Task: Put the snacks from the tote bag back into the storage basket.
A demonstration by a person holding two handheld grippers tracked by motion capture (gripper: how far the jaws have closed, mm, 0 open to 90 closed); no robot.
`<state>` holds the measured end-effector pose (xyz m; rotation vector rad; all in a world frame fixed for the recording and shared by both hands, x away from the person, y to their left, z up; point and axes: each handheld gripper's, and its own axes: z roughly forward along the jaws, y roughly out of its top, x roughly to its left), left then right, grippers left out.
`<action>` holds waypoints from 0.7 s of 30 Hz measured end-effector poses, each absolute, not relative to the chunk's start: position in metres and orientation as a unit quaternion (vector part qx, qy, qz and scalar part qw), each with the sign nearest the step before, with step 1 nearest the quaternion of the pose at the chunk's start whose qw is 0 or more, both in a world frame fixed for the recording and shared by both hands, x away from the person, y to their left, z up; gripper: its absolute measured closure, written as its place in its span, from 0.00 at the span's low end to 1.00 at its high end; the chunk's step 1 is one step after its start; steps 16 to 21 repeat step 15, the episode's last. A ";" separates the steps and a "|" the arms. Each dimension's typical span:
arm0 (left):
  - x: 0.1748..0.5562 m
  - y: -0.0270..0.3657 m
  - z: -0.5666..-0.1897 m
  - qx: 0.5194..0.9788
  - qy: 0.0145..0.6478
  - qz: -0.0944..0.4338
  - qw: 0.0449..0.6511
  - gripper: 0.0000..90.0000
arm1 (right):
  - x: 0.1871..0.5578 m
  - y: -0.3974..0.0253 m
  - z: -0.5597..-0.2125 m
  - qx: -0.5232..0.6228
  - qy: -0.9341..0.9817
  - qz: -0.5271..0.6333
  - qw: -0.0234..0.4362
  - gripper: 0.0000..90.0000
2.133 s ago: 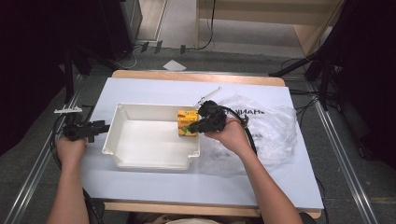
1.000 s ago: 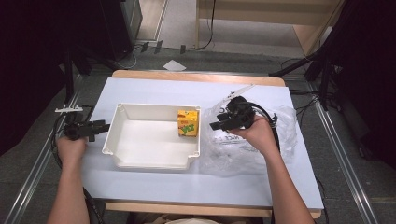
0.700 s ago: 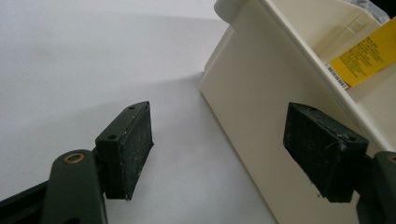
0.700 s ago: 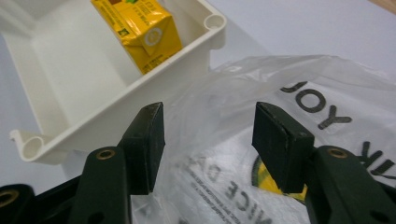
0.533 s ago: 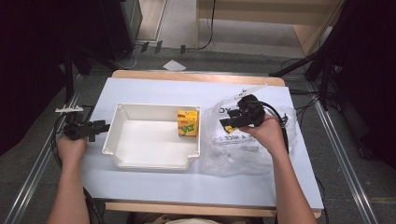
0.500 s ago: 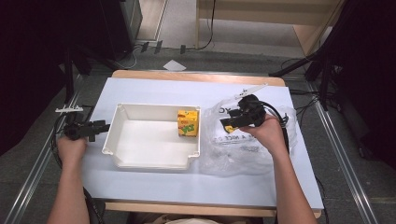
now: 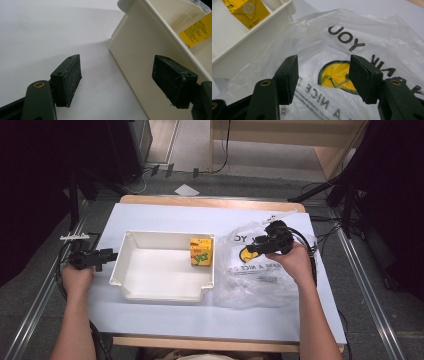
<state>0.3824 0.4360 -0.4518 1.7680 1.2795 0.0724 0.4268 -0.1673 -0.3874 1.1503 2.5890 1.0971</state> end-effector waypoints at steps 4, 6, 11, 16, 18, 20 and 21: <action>0.383 0.435 -0.452 0.719 0.521 0.028 0.459 0.27 | 0.429 -0.174 -0.390 0.388 0.848 0.359 0.051 0.47; 0.383 0.435 -0.452 0.718 0.522 0.028 0.459 0.27 | 0.430 -0.176 -0.391 0.389 0.847 0.358 0.054 0.46; 0.383 0.435 -0.451 0.719 0.520 0.030 0.460 0.27 | 0.431 -0.179 -0.392 0.391 0.847 0.355 0.054 0.46; 0.384 0.435 -0.452 0.717 0.524 0.028 0.460 0.27 | 0.432 -0.177 -0.392 0.391 0.849 0.352 0.054 0.46; 0.384 0.435 -0.452 0.717 0.524 0.028 0.460 0.27 | 0.432 -0.177 -0.392 0.391 0.849 0.352 0.054 0.46; 0.384 0.435 -0.452 0.717 0.524 0.028 0.460 0.27 | 0.432 -0.177 -0.392 0.391 0.849 0.352 0.054 0.46; 0.384 0.435 -0.452 0.717 0.524 0.028 0.460 0.27 | 0.432 -0.177 -0.392 0.391 0.849 0.352 0.054 0.46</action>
